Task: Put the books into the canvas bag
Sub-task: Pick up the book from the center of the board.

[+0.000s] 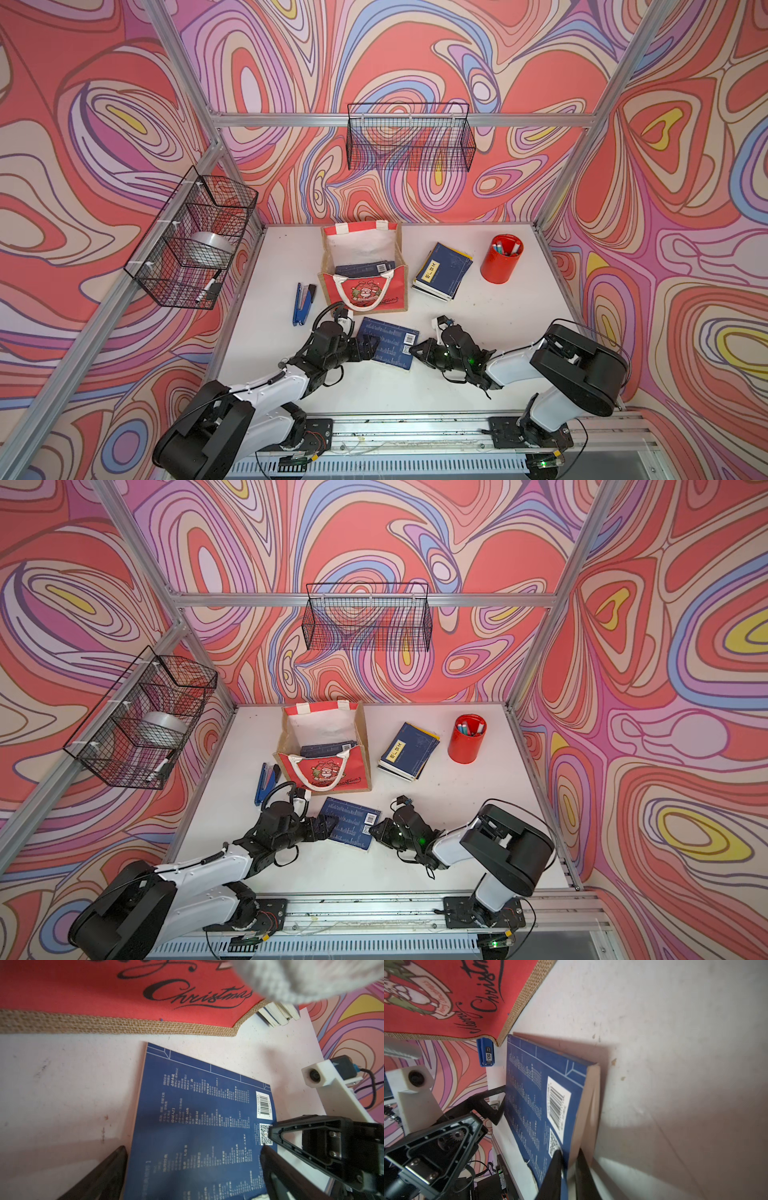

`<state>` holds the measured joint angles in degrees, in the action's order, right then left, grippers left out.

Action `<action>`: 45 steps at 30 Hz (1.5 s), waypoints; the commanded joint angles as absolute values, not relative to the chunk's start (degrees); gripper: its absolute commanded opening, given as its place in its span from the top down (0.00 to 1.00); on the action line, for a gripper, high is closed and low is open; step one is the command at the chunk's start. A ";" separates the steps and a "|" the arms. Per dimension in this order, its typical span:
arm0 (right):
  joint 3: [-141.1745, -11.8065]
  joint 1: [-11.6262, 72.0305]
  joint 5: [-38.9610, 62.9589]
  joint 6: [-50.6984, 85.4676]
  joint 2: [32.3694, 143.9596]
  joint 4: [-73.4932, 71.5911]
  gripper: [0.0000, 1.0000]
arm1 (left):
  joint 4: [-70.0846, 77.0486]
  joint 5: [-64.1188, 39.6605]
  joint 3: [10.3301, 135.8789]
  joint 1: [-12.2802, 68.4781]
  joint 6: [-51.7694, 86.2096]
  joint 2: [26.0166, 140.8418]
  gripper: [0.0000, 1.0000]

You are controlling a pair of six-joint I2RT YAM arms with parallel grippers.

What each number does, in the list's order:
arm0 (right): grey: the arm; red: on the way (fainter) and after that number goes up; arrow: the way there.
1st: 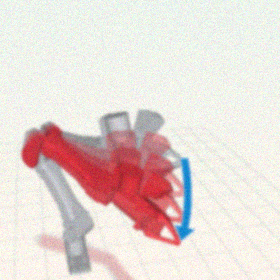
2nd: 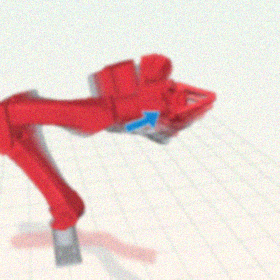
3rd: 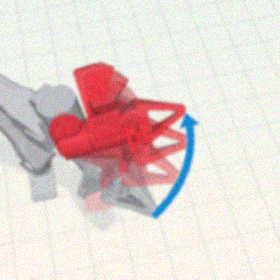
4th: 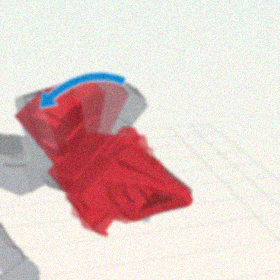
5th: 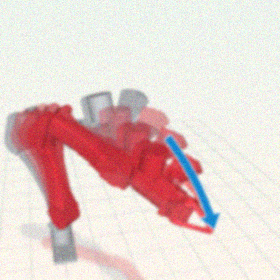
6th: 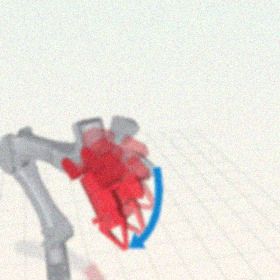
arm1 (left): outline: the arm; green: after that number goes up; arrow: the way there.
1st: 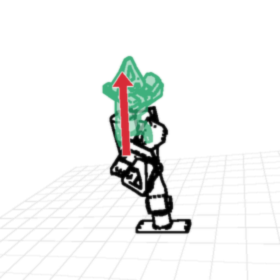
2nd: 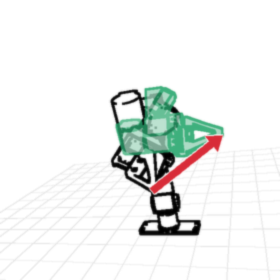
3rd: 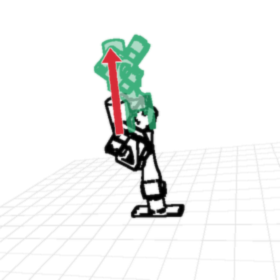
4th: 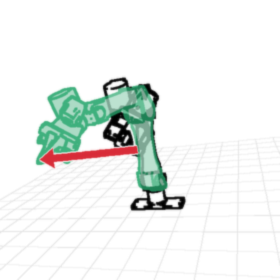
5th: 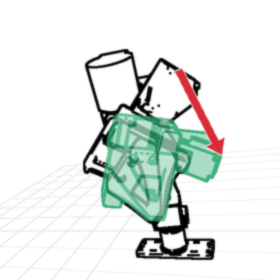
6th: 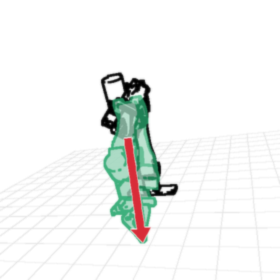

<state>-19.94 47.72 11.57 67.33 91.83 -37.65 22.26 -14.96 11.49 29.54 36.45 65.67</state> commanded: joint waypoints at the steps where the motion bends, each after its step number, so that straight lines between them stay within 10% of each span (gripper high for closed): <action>1: -21.49 48.62 13.28 67.07 91.66 -37.29 0.96 | 19.87 -21.80 11.76 30.70 37.33 66.42 0.00; 22: -16.39 46.65 19.39 46.72 68.09 -26.21 1.00 | 4.32 -24.79 21.39 28.88 30.27 59.36 0.00; 45: -18.39 45.27 30.17 27.92 38.21 -10.82 1.00 | 22.96 -39.55 18.15 26.22 35.52 53.92 0.00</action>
<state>-15.38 45.65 26.04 30.61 39.40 -10.72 15.49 -34.92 19.18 26.52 34.17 54.50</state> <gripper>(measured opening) 0.066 0.999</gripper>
